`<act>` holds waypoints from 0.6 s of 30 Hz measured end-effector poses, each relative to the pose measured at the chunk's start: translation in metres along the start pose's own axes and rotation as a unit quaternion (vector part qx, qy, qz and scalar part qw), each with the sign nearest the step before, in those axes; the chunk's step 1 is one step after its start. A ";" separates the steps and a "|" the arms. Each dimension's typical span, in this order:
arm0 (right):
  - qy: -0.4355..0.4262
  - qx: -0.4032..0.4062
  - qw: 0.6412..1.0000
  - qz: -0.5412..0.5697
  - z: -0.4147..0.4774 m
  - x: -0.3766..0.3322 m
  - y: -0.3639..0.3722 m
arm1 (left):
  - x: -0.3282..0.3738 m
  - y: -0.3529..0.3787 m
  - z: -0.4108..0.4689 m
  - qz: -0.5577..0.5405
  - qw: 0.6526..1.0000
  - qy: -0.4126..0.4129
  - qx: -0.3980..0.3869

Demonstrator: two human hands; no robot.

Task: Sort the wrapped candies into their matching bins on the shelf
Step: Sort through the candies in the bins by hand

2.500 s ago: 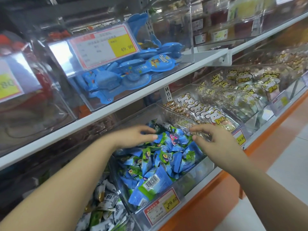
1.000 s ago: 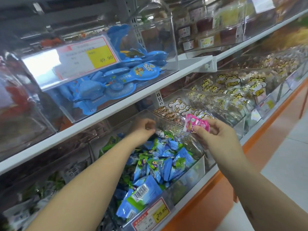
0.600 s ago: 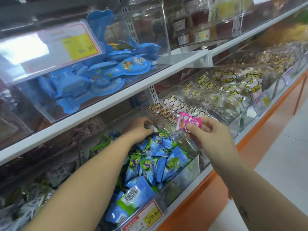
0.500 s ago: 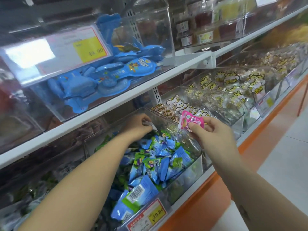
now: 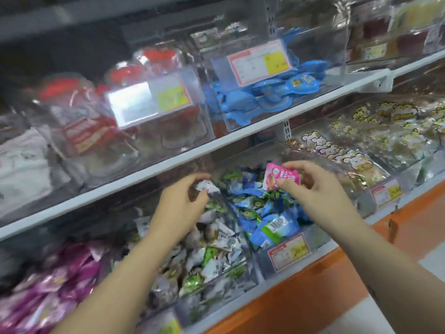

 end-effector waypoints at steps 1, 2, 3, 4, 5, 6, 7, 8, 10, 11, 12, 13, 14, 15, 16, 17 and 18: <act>-0.005 -0.010 1.000 -0.009 -0.004 -0.002 0.009 | -0.012 -0.012 -0.012 0.019 1.000 -0.014 0.017; -0.008 -0.018 1.000 -0.018 -0.008 -0.004 0.019 | -0.025 -0.023 -0.022 0.040 0.998 -0.023 0.034; -0.008 -0.027 0.999 -0.030 -0.011 -0.004 0.027 | -0.036 -0.031 -0.030 0.063 0.997 -0.026 0.042; -0.007 -0.039 0.998 -0.041 -0.014 -0.005 0.037 | -0.048 -0.039 -0.040 0.092 0.995 -0.027 0.038; -0.004 -0.050 0.998 -0.047 -0.017 -0.006 0.045 | -0.057 -0.042 -0.047 0.119 0.992 -0.030 0.016; -0.004 -0.062 0.997 -0.052 -0.020 -0.006 0.054 | -0.067 -0.044 -0.054 0.140 0.989 -0.043 -0.018; -0.008 -0.075 0.995 -0.060 -0.023 -0.007 0.063 | -0.076 -0.044 -0.062 0.167 0.981 -0.066 -0.071; -0.009 -0.086 0.994 -0.066 -0.026 -0.008 0.072 | -0.083 -0.043 -0.069 0.211 0.964 -0.083 -0.140; -0.008 -0.104 0.992 -0.068 -0.032 -0.011 0.086 | -0.093 -0.038 -0.082 0.301 0.915 -0.081 -0.256; -0.006 -0.111 0.992 -0.067 -0.034 -0.013 0.093 | -0.094 -0.038 -0.085 0.320 0.903 -0.070 -0.277; -0.003 -0.117 0.991 -0.065 -0.036 -0.014 0.099 | -0.094 -0.039 -0.086 0.321 0.903 -0.061 -0.280; -0.005 -0.121 0.990 -0.066 -0.038 -0.016 0.105 | -0.092 -0.041 -0.087 0.311 0.909 -0.057 -0.270; -0.010 -0.124 0.990 -0.072 -0.039 -0.019 0.109 | -0.090 -0.044 -0.088 0.296 0.919 -0.053 -0.254; -0.015 -0.127 0.989 -0.081 -0.042 -0.024 0.114 | -0.089 -0.048 -0.090 0.281 0.931 -0.046 -0.229; -0.019 -0.131 0.987 -0.087 -0.044 -0.028 0.119 | -0.087 -0.053 -0.093 0.261 0.945 -0.034 -0.193; -0.022 -0.140 0.986 -0.086 -0.048 -0.034 0.125 | -0.084 -0.059 -0.098 0.223 0.963 -0.020 -0.147; -0.023 -0.153 0.985 -0.077 -0.052 -0.039 0.133 | -0.081 -0.065 -0.103 0.163 0.982 -0.010 -0.097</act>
Point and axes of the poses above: each hand's wrist, its own z-axis towards the middle knuckle, its own y-axis out of the palm, x = y × z, the point moved 3 cm from there along z, towards the middle knuckle, and after that the axes turned 8 degrees about y, right-handed, at the moved point
